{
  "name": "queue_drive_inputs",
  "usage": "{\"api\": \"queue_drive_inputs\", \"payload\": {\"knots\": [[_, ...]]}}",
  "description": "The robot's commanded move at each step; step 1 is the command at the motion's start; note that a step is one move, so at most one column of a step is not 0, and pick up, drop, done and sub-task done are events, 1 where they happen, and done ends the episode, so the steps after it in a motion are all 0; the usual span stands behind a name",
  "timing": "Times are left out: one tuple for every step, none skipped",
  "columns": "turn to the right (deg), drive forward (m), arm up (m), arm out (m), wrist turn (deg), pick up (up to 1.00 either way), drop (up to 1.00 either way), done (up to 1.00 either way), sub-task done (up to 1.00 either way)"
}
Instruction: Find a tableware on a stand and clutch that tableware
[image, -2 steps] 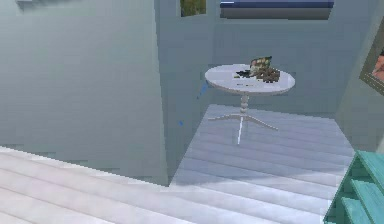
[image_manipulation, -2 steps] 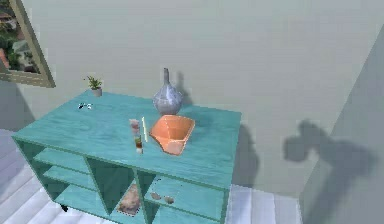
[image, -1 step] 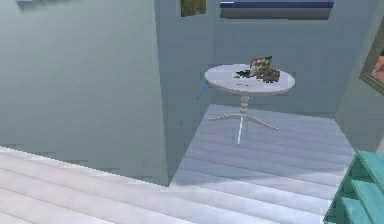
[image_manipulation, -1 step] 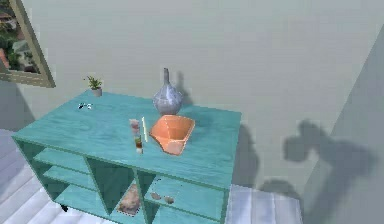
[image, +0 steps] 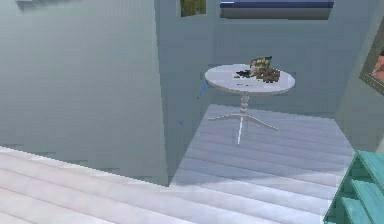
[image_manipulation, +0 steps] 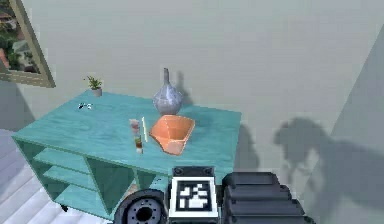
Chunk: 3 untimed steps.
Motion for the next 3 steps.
{"api": "queue_drive_inputs", "payload": {"knots": [[0.0, 0.00, 0.00, 0.36, 0.0, 0.00, 0.00, 0.00, 0.00], [0.0, 0.00, 0.00, 0.00, 45.0, 0.00, 0.00, 0.00, 0.00], [0.0, 0.00, 0.00, 0.00, 45.0, 0.00, 0.00, 0.00, 0.00]]}}
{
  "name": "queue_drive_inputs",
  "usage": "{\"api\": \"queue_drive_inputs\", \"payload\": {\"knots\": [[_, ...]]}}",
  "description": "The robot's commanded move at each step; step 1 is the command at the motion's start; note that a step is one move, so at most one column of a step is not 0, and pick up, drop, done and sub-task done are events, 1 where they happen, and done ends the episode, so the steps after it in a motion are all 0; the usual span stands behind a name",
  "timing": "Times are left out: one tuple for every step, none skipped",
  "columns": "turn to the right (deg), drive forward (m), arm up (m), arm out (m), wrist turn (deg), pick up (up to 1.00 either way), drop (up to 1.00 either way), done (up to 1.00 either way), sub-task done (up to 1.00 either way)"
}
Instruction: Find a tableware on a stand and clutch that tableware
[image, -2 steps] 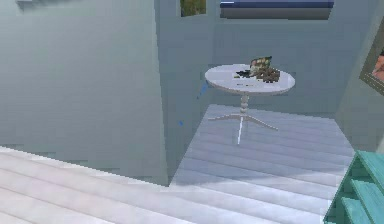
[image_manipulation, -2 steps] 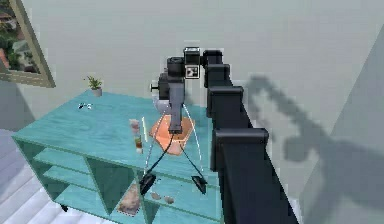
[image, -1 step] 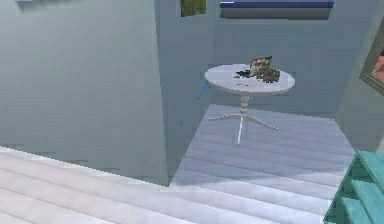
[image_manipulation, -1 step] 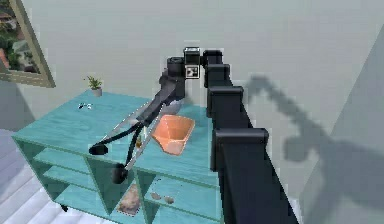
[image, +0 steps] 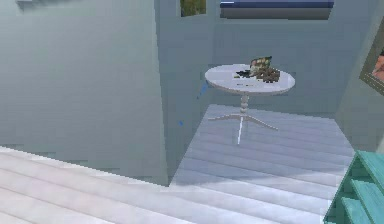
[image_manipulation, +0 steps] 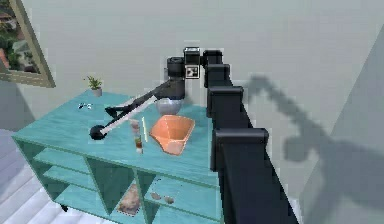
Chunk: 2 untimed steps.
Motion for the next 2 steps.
{"api": "queue_drive_inputs", "payload": {"knots": [[0.0, 0.00, 0.00, 0.00, 45.0, 0.00, 0.00, 0.00, 0.00], [0.0, 0.00, 0.00, 0.00, 36.0, 0.00, 0.00, 0.00, 0.00]]}}
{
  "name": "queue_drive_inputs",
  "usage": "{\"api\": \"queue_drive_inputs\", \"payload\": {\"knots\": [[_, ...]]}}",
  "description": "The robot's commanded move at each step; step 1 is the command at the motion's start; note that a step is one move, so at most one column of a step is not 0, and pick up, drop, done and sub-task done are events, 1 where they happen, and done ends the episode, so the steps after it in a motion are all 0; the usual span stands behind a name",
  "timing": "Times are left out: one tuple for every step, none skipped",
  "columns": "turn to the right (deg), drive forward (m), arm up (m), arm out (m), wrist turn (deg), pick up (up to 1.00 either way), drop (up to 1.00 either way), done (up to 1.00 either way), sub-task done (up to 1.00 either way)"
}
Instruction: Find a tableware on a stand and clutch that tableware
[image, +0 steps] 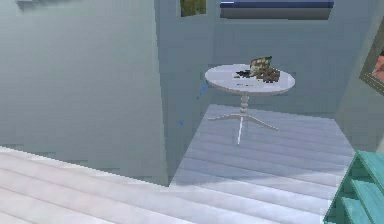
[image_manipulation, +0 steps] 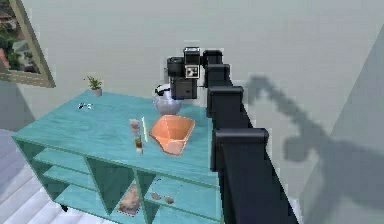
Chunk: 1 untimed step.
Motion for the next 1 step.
{"api": "queue_drive_inputs", "payload": {"knots": [[0.0, 0.00, -0.20, 0.00, 0.0, 0.00, 0.00, 0.00, 0.00]]}}
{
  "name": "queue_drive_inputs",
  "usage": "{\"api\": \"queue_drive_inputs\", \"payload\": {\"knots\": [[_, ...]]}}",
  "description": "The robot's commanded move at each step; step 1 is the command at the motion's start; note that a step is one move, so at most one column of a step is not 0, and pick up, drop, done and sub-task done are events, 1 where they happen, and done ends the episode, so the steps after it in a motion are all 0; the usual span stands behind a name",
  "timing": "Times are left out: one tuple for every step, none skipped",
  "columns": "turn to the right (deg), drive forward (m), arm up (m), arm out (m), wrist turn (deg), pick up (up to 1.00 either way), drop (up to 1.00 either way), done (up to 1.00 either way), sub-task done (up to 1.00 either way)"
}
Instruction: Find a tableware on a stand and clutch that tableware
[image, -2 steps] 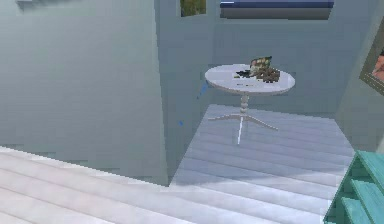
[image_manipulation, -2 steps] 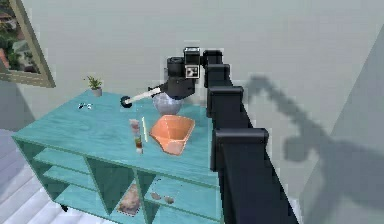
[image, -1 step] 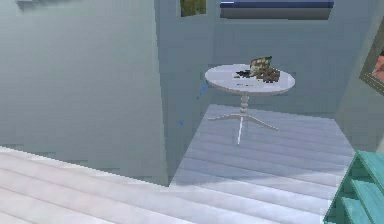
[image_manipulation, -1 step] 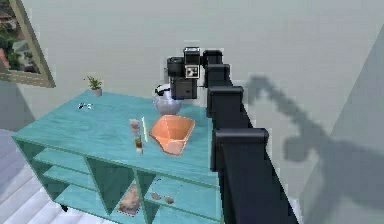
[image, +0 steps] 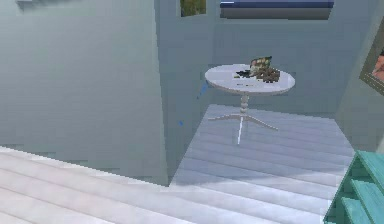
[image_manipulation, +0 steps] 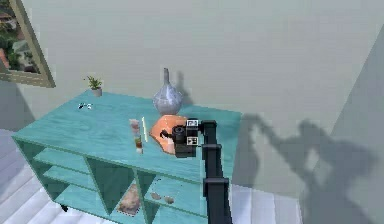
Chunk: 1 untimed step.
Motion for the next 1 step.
{"api": "queue_drive_inputs", "payload": {"knots": [[0.0, 0.00, 0.00, 0.00, 0.0, 1.00, 0.00, 0.00, 0.00]]}}
